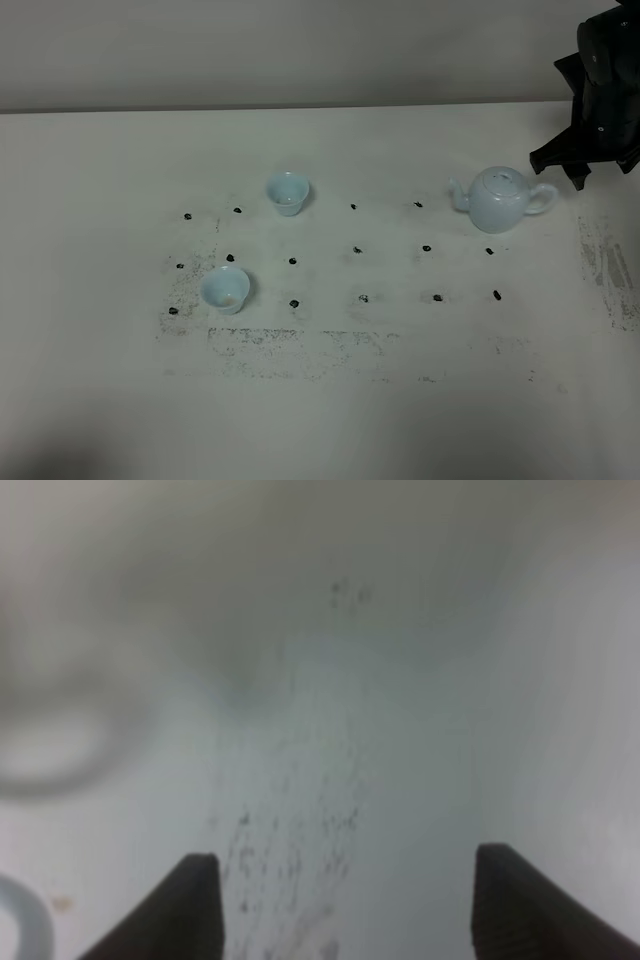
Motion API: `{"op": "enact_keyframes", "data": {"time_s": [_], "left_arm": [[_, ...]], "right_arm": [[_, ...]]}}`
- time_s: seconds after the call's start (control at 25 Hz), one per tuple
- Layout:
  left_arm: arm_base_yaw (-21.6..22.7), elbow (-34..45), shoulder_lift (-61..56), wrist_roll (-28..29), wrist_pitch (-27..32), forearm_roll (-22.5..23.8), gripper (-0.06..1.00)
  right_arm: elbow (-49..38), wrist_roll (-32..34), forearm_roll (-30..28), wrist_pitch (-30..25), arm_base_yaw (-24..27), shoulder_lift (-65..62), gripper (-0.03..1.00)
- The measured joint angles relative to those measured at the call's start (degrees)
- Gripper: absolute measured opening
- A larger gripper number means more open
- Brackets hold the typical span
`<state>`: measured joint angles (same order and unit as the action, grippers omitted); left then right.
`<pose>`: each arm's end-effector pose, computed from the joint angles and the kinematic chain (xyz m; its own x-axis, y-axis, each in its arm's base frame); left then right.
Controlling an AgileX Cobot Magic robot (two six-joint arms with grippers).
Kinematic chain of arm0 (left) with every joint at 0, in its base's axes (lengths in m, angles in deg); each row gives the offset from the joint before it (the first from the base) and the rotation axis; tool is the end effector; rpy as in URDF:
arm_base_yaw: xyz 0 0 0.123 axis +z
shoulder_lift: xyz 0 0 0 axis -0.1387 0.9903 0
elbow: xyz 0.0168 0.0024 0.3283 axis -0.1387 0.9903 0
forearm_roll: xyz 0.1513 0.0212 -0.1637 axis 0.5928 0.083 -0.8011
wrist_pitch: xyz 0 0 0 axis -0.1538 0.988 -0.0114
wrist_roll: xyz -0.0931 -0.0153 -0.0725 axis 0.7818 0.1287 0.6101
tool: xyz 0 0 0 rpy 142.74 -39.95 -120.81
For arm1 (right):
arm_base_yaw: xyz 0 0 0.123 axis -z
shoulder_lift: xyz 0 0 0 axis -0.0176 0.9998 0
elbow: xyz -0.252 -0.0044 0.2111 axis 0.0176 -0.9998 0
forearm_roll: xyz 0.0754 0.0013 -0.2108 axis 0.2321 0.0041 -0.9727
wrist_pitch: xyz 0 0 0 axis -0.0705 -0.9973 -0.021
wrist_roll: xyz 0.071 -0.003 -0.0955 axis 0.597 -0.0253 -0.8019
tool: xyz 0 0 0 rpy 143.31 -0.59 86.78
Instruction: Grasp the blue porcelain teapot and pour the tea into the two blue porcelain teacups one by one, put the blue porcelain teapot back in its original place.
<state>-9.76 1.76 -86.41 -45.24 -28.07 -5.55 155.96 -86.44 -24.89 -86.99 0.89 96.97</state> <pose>-0.0468 -0.0105 0.2389 -0.4792 0.1074 -0.8711 0.1644 0.9859 0.0311 0.4796 -0.0350 0.1919 -0.9839 -0.1097 -0.1411 -0.0604 0.9471 -0.3153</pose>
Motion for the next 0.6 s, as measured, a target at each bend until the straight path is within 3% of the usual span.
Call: {"op": "enact_keyframes", "data": {"time_s": [0.16, 0.4, 0.6], "left_arm": [[0.00, 0.00, 0.00, 0.00, 0.00, 0.00, 0.56], [0.00, 0.00, 0.00, 0.00, 0.00, 0.00, 0.56], [0.00, 0.00, 0.00, 0.00, 0.00, 0.00, 0.56]], "right_arm": [[-10.38, 1.92, -0.40, 6.98, -0.71, -5.30, 0.56], [-26.01, 2.88, -0.81, 30.22, -0.89, -12.63, 0.56], [-30.04, 2.90, -0.95, 34.68, -0.89, -11.69, 0.56]]}}
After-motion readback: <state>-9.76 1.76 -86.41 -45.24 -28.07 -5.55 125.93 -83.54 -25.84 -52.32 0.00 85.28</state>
